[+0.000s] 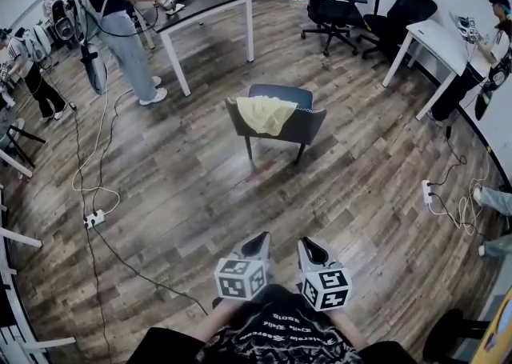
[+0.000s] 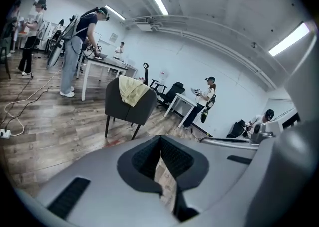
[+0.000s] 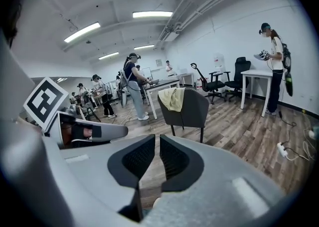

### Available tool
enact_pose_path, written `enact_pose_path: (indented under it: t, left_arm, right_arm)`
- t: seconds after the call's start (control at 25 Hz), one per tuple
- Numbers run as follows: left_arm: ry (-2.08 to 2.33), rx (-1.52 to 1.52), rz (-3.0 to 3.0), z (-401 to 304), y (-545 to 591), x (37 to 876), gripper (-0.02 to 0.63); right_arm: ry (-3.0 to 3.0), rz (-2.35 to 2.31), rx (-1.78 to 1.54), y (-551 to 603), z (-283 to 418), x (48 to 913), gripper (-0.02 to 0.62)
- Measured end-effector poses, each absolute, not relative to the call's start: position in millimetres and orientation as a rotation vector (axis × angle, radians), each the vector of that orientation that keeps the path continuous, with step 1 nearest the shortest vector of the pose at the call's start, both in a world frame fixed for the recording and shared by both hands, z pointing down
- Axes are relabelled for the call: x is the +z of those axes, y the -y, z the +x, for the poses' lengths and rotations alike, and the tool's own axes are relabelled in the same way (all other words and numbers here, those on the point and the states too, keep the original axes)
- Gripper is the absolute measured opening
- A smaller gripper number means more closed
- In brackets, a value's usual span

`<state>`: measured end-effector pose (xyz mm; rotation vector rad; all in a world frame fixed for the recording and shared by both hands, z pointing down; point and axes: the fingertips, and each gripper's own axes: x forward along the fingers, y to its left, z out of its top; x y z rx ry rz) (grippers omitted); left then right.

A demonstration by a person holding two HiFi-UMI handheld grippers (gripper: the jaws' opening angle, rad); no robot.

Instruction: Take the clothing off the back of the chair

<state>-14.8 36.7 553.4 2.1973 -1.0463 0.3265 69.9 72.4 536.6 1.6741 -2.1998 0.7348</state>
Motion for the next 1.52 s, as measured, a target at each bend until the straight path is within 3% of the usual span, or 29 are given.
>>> enact_pose_path:
  t: [0.96,1.52]
  left_arm:
    - [0.953,0.335,2.255,-34,63,545,0.009]
    - [1.149,0.328,2.17,-54,117,553,0.009]
  right_arm:
    - [2.136,1.882,0.856,5,68,532,0.029]
    - [2.254,1.704,0.853,75,58,540,0.031]
